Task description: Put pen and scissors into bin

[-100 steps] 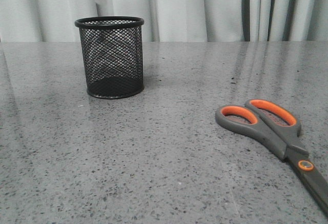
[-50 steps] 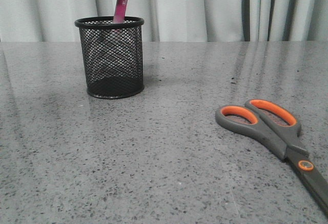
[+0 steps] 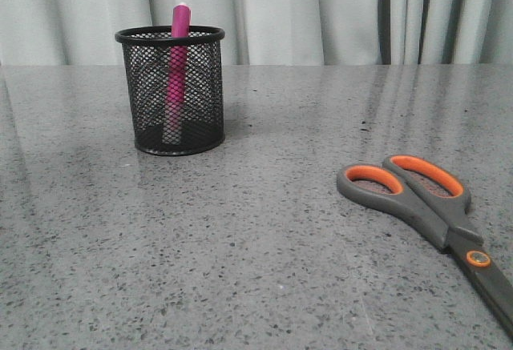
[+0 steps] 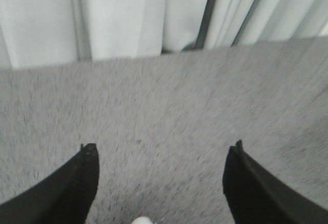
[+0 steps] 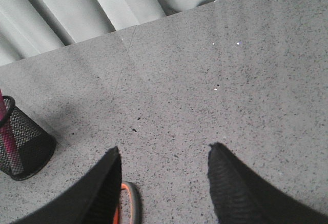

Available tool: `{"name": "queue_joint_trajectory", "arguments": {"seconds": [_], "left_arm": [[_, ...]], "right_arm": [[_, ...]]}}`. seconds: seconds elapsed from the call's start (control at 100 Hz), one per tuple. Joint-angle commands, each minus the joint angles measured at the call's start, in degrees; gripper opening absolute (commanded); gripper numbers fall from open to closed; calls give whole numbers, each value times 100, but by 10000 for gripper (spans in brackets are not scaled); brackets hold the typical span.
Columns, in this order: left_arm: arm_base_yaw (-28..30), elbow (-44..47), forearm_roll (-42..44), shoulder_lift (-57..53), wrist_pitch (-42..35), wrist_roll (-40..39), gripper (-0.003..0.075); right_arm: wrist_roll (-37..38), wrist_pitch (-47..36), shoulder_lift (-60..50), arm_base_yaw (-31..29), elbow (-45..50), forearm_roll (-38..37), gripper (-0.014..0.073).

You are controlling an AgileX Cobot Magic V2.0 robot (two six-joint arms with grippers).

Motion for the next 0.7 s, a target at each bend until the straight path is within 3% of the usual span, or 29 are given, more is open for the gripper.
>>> {"name": "queue_joint_trajectory", "arguments": {"seconds": [0.0,0.17,0.26,0.35,0.47,0.69], "left_arm": [[-37,-194,48,-921,-202,0,438],[-37,-152,534,-2366,711,0,221],[-37,14,606,-3078,1023,0,116],[-37,320,606,-3712,1056,0,95],[-37,791,606,-4370,1056,0,95],[-37,1395,348,-4973,1067,-22,95]], "right_arm": [[-502,-269,63,-2,-447,265,334],[-2214,253,469,162,-1503,1492,274],[-2284,911,1070,298,-2180,1556,274],[-2267,1472,1772,474,-2691,1351,274],[-1499,1773,2551,1008,-3024,376,274],[876,2707,3754,2660,-3167,-2402,273]]}}
